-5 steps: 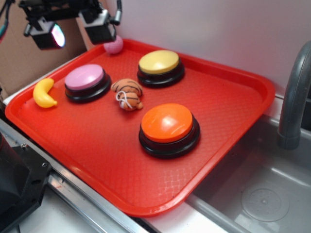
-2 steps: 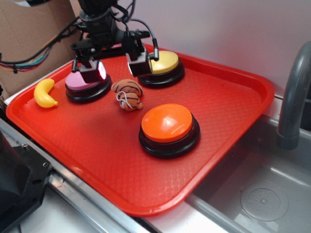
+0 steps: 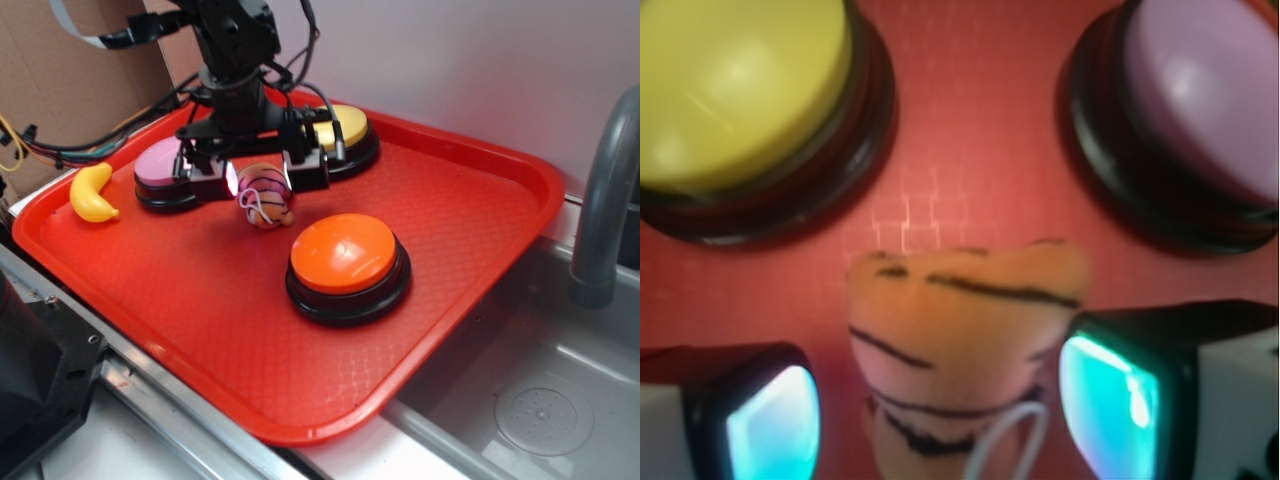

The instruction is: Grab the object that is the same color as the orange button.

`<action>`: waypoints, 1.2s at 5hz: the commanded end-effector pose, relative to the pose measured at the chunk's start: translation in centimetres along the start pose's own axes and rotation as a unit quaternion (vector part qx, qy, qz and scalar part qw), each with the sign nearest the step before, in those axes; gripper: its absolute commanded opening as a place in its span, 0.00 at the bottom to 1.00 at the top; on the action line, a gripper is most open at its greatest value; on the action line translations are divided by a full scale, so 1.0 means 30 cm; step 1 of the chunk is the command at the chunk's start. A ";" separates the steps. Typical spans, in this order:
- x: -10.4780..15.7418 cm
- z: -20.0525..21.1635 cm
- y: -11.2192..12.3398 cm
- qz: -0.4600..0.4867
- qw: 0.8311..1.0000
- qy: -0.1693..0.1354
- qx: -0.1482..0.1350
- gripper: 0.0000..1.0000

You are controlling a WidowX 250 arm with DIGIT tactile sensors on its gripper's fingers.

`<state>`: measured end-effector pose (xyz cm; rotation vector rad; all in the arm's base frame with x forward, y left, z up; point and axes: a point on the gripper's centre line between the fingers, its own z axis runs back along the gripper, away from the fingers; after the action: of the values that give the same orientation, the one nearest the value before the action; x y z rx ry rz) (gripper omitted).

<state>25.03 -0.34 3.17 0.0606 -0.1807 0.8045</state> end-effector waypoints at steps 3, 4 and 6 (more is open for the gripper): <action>0.039 0.037 0.017 -0.003 1.000 -0.025 -0.017 0.00; 0.061 0.115 0.035 -0.040 0.999 -0.021 -0.028 0.00; 0.077 0.314 0.109 -0.126 0.991 -0.006 -0.043 0.00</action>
<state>22.11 1.35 11.31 0.0122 -0.1601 0.5274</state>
